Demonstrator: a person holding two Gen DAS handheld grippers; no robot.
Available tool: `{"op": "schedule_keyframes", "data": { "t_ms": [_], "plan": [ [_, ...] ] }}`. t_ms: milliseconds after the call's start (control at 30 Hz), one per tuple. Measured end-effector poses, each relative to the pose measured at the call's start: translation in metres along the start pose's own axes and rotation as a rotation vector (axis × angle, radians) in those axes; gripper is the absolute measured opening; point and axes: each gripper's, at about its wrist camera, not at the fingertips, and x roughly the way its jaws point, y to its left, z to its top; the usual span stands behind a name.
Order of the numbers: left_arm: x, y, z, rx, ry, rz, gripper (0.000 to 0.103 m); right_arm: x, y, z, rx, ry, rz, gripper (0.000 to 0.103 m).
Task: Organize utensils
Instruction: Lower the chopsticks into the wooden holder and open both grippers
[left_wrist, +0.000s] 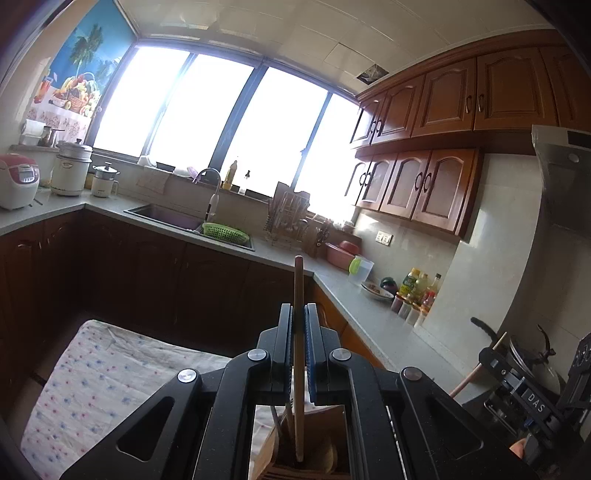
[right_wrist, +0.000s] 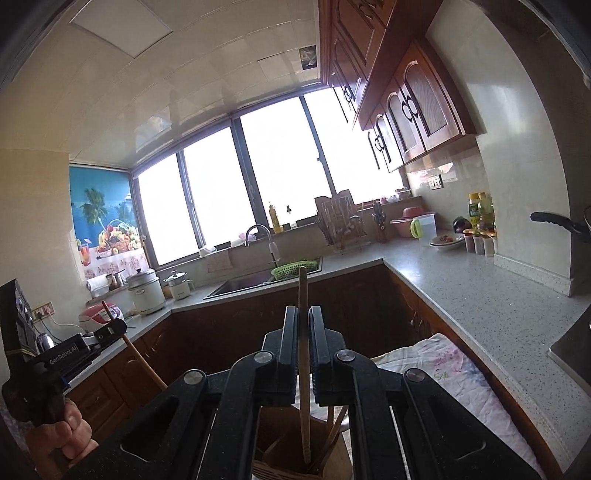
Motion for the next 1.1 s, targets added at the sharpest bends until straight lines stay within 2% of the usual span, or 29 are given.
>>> {"op": "schedule_keyframes", "data": {
  "t_ms": [67, 200, 367, 500, 600, 833, 900, 967, 1033, 1100],
  "plan": [
    [0.013, 0.002, -0.016, 0.001, 0.013, -0.004, 0.004, 0.004, -0.001, -0.005, -0.008, 0.004, -0.001, 0.006],
    [0.037, 0.004, -0.044, 0.025, 0.065, 0.014, 0.004, 0.020, -0.002, -0.041, -0.043, 0.060, -0.022, 0.006],
    [0.061, 0.009, -0.058, 0.028, 0.130, 0.016, 0.004, 0.029, -0.011, -0.061, -0.025, 0.125, -0.028, 0.006],
    [0.075, 0.007, -0.055, 0.051, 0.166, 0.007, 0.005, 0.034, -0.017, -0.072, -0.010, 0.172, -0.031, 0.006],
    [0.079, 0.009, -0.049, 0.049, 0.175, 0.021, 0.005, 0.035, -0.017, -0.070, -0.016, 0.175, -0.034, 0.006],
    [0.069, 0.013, -0.040, 0.049, 0.182, 0.027, 0.006, 0.037, -0.017, -0.067, -0.004, 0.193, -0.030, 0.007],
    [0.067, 0.012, -0.039, 0.042, 0.191, 0.025, 0.006, 0.037, -0.018, -0.067, 0.006, 0.198, -0.028, 0.011],
    [0.062, 0.014, -0.036, 0.035, 0.199, 0.026, 0.014, 0.036, -0.020, -0.066, 0.017, 0.194, -0.027, 0.012],
    [0.050, 0.017, -0.034, 0.022, 0.186, 0.027, 0.039, 0.030, -0.020, -0.062, 0.028, 0.185, -0.014, 0.017],
    [0.032, 0.018, -0.035, 0.018, 0.157, 0.038, 0.054, 0.025, -0.020, -0.060, 0.032, 0.175, -0.009, 0.044]
  ]
}}
